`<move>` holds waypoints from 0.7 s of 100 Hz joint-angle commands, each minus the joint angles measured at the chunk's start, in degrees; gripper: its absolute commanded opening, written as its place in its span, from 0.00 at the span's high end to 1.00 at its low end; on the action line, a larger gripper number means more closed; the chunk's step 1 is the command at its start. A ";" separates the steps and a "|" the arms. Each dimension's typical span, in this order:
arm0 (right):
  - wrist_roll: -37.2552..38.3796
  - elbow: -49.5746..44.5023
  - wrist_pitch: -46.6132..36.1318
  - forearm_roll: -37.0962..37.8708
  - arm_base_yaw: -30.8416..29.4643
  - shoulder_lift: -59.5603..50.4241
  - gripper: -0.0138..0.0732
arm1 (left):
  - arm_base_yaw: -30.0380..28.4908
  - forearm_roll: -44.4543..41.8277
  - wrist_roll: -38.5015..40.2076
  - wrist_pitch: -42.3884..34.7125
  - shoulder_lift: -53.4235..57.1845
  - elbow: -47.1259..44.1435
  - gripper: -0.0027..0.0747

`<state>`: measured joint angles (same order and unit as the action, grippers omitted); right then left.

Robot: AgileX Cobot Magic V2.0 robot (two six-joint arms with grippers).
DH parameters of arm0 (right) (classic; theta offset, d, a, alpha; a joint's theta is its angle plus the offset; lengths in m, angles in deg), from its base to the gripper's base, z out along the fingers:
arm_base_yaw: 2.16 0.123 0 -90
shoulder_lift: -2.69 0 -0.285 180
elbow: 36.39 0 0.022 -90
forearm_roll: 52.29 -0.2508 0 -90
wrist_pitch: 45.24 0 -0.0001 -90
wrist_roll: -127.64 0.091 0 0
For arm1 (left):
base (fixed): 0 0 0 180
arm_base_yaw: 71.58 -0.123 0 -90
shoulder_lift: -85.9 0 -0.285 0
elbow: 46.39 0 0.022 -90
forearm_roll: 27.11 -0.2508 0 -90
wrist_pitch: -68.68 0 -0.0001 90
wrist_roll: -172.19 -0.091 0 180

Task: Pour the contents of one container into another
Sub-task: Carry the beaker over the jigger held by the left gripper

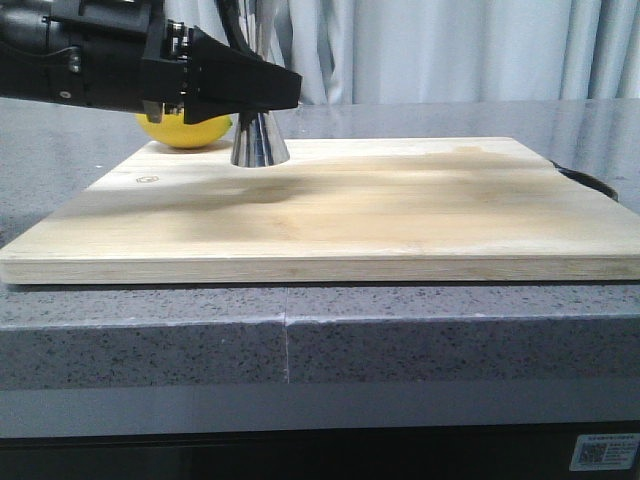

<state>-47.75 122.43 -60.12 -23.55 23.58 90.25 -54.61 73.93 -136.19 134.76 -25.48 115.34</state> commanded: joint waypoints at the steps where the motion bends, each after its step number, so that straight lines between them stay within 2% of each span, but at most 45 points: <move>1: -0.04 3.40 -2.51 1.84 1.06 -2.32 0.70 | 1.13 3.93 0.42 6.69 3.09 1.56 0.99; 70: -0.04 5.23 0.12 9.81 4.17 -2.32 0.70 | 2.88 3.93 0.42 6.69 3.09 1.56 0.99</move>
<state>-47.75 125.25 -56.15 -15.04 27.07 90.25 -52.41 73.93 -136.19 134.76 -25.48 115.34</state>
